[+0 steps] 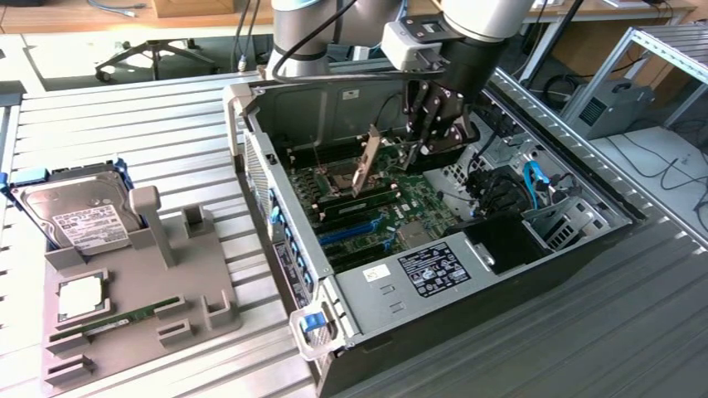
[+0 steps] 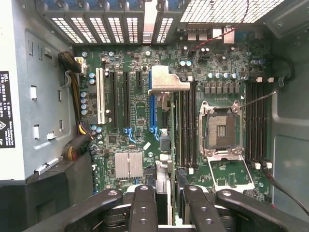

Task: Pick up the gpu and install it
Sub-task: 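Insert the gpu into the slot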

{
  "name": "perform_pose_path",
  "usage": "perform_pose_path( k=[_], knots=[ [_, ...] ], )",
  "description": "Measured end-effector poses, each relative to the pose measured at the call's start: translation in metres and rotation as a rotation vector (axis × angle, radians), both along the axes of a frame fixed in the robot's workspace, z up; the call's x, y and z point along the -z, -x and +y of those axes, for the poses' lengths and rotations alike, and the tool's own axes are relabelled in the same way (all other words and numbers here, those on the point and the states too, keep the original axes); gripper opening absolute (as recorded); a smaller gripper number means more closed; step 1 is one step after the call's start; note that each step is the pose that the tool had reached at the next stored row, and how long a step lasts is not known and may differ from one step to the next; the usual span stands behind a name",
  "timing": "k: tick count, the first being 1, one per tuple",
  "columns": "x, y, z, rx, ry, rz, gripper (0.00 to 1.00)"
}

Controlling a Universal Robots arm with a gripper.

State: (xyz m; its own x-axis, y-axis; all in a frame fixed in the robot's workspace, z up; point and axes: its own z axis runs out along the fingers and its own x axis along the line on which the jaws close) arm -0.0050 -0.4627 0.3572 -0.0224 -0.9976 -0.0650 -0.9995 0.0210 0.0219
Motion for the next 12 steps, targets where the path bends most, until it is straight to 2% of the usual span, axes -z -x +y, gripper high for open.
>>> perform_pose_path(
  k=[12],
  knots=[
    [0.0011,0.0001,-0.0020,0.000,0.0001,0.0000,0.27]
  ],
)
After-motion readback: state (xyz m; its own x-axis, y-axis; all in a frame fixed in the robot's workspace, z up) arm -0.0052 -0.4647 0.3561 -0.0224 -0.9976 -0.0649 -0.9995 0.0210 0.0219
